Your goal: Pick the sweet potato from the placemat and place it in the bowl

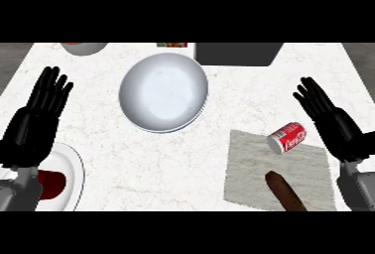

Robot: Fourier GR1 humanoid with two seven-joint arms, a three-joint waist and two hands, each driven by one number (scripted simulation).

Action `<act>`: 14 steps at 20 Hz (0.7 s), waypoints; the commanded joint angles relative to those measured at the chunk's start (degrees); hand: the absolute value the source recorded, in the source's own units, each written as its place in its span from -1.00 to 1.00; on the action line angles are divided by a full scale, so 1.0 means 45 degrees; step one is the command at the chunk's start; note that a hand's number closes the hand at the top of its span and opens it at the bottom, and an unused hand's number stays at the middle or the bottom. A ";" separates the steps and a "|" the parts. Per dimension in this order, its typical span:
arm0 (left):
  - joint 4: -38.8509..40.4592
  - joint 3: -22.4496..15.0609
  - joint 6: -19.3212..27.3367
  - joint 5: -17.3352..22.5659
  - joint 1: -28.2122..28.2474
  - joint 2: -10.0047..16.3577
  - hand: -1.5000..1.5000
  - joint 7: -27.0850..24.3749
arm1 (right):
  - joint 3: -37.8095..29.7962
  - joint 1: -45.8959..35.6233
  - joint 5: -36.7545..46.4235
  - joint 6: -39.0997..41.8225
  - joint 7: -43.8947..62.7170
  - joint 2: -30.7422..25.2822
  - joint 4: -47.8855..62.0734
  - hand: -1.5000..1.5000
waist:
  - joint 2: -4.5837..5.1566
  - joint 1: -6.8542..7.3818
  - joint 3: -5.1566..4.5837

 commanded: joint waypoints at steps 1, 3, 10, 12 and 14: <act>0.0019 -0.0474 0.0637 -0.0997 0.0537 -0.0478 0.00 -0.0354 | 0.0789 -0.0402 0.0020 0.1713 0.0088 -0.0186 0.0347 1.00 | -0.0278 -0.0011 0.0213; 0.0413 -0.0155 0.0671 -0.1386 -0.0236 0.0577 0.00 0.0231 | 0.2094 -0.0800 -0.0471 0.4592 0.0458 -0.1018 -0.0116 1.00 | -0.0185 0.0255 0.0239; 0.0516 -0.1217 0.1953 -0.3302 -0.0938 0.0711 0.00 0.1816 | 0.1546 -0.3016 0.1828 0.7128 -0.3654 -0.2682 0.2833 -1.00 | -0.0074 0.0402 0.0286; 0.1038 -0.1153 0.2014 -0.3500 -0.0898 0.0618 0.00 0.1519 | 0.1908 -0.2569 0.1845 0.8902 -0.5244 -0.3211 0.2434 -1.00 | -0.0102 0.0162 0.0274; 0.0734 -0.1469 0.2323 -0.3749 -0.1100 0.0380 0.00 0.1956 | 0.2079 -0.3403 0.2568 0.9773 -0.6112 -0.3879 0.1903 -1.00 | -0.0163 0.0238 0.0279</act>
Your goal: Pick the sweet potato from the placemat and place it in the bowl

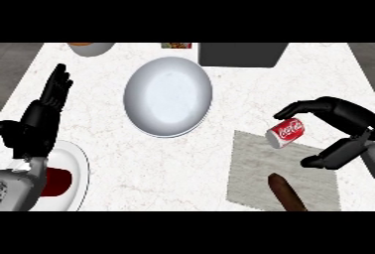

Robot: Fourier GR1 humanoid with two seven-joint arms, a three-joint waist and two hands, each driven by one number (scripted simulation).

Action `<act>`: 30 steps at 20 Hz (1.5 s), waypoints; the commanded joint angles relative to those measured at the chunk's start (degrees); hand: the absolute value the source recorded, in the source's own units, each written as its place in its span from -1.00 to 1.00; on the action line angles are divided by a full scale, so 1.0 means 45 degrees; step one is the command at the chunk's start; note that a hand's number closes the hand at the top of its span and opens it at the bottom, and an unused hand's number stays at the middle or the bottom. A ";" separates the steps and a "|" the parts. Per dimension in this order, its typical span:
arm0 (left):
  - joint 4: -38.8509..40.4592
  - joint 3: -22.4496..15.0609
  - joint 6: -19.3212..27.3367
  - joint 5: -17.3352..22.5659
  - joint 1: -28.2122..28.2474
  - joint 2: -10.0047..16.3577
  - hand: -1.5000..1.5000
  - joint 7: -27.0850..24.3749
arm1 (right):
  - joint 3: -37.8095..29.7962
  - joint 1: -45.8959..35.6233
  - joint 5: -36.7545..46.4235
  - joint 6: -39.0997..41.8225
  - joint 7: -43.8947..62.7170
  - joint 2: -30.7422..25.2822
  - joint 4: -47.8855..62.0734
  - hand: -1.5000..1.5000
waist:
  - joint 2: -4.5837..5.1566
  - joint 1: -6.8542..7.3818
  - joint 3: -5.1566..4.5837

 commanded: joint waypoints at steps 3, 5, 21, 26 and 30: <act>0.0238 -0.0485 0.0387 -0.0615 -0.0091 -0.0315 0.00 0.0551 | 0.0501 -0.1424 0.2010 0.2148 -0.3108 -0.1818 -0.0386 -1.00 | -0.0061 -0.0019 -0.0012; 0.0428 -0.0361 0.0441 -0.0615 -0.0502 -0.0427 0.00 0.0617 | 0.1174 -0.1758 0.2937 0.1972 -0.3128 -0.2247 -0.0911 -1.00 | -0.0060 -0.0068 -0.0022; 0.0202 -0.0197 0.0404 -0.1234 -0.0004 -0.0582 0.00 0.0759 | 0.6365 -0.2472 0.8299 0.0597 -0.1380 -0.3107 -0.4781 -1.00 | -0.0175 -0.0301 -0.0065; -0.0181 -0.0120 0.0426 -0.1501 -0.0020 -0.0722 0.00 0.0940 | 0.7647 -0.2313 0.9483 0.0536 -0.0952 -0.2418 -0.4790 -1.00 | -0.0164 -0.0252 -0.0061; 0.0567 0.0426 0.0176 -0.1583 -0.0654 -0.0723 0.00 0.1163 | 0.7806 -0.1903 1.0283 0.0869 0.0035 -0.2542 -0.5676 -1.00 | -0.0181 -0.0433 -0.0065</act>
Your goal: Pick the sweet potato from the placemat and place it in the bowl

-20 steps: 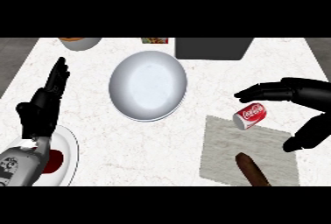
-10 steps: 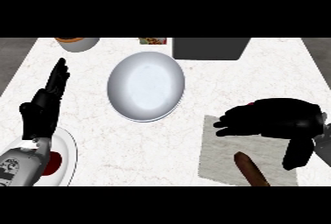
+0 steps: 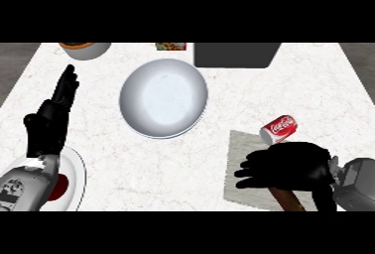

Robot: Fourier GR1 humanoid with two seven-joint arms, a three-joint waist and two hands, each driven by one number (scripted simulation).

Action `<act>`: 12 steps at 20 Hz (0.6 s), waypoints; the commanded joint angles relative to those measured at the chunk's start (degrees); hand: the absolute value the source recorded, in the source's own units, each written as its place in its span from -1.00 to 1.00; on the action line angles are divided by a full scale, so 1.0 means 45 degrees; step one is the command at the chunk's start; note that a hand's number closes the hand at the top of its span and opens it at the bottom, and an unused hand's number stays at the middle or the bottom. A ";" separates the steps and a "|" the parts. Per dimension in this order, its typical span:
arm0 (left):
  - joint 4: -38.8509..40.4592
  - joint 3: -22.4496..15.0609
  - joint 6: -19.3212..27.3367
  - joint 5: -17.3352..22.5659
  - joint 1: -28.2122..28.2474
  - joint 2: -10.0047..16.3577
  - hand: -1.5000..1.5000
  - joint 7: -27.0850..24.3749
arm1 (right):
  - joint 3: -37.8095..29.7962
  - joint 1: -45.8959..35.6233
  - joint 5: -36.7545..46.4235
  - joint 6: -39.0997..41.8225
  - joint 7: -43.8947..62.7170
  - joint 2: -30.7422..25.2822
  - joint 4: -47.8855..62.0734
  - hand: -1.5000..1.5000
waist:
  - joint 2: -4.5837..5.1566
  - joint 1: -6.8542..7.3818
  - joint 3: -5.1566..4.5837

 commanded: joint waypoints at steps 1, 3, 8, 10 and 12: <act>-0.0206 0.0270 -0.0366 0.0238 0.0542 -0.0145 0.00 -0.0408 | 0.0403 -0.0272 0.0780 0.1605 0.0419 0.0184 -0.0468 -1.00 | -0.0017 0.0025 -0.0010; -0.0750 0.0368 -0.0365 0.0015 0.0519 0.0207 0.00 0.0309 | 0.1111 0.0358 0.2106 0.0604 0.0463 0.0027 0.0043 -1.00 | -0.0023 0.0058 0.0003; -0.0382 0.0571 -0.0518 -0.0465 0.0208 -0.0279 0.00 0.0379 | 0.0897 0.0893 0.3486 0.0538 0.0654 0.0982 0.0381 -1.00 | -0.0010 -0.0034 0.0001; 0.0014 0.0623 -0.0599 -0.0617 0.0413 -0.0591 0.00 -0.0275 | 0.0818 0.0914 0.4181 -0.0331 -0.0541 0.0873 0.1674 -1.00 | 0.0012 -0.0020 0.0002; -0.0334 0.0535 -0.0591 -0.0878 0.0443 -0.0682 0.00 0.0120 | 0.0747 0.1240 0.4611 -0.0660 -0.0474 0.1313 0.2224 -1.00 | 0.0011 -0.0005 0.0004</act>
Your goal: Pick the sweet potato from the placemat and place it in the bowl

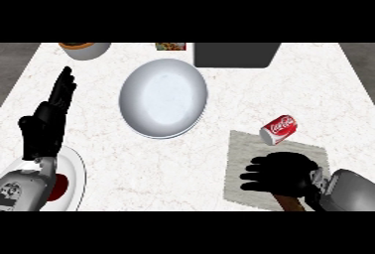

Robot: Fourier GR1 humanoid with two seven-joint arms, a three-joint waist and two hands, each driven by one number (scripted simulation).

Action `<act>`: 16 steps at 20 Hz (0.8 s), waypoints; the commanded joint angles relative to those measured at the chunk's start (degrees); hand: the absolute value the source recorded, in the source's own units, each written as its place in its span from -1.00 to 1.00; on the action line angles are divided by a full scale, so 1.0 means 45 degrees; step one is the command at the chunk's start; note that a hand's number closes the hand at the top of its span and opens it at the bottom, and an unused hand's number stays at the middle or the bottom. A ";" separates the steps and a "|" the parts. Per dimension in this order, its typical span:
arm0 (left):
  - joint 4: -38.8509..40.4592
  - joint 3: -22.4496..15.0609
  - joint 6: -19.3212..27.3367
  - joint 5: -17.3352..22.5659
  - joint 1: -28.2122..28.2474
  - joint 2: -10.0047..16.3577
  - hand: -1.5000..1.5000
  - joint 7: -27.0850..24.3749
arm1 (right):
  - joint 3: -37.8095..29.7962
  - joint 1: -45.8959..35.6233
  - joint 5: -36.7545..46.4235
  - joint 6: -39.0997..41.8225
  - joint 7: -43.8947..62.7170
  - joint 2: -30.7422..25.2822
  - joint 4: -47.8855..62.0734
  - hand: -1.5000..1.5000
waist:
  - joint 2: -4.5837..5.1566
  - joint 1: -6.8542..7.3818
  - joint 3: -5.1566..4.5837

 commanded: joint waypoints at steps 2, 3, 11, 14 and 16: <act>0.0198 0.0746 -0.0749 0.0234 0.0116 -0.0056 0.00 -0.0457 | -0.0024 0.0421 0.1299 -0.0061 -0.0152 0.1551 0.1007 -1.00 | 0.0010 0.0011 -0.0001; -0.0433 0.0086 -0.0117 -0.0504 -0.0008 -0.0485 0.00 0.0338 | 0.0004 0.0520 0.1719 -0.0880 -0.1101 0.0855 0.1905 -1.00 | 0.0011 0.0020 0.0005; -0.1210 0.0588 -0.0717 -0.0840 0.0553 -0.0580 0.00 0.0726 | -0.0660 0.0585 0.2915 -0.0883 -0.2248 0.1778 0.3140 -1.00 | 0.0002 0.0062 0.0003; 0.0198 0.0272 -0.0563 -0.1094 0.0246 -0.1442 0.00 -0.0180 | 0.0048 0.0771 0.3928 -0.1580 -0.2074 0.2244 0.3238 1.00 | 0.0021 -0.0001 -0.0001; -0.0376 0.0649 -0.0861 -0.0984 -0.0473 -0.0928 0.00 0.0827 | 0.0271 0.0916 0.4349 -0.3233 -0.3279 0.1845 0.4022 1.00 | 0.0028 0.0042 0.0008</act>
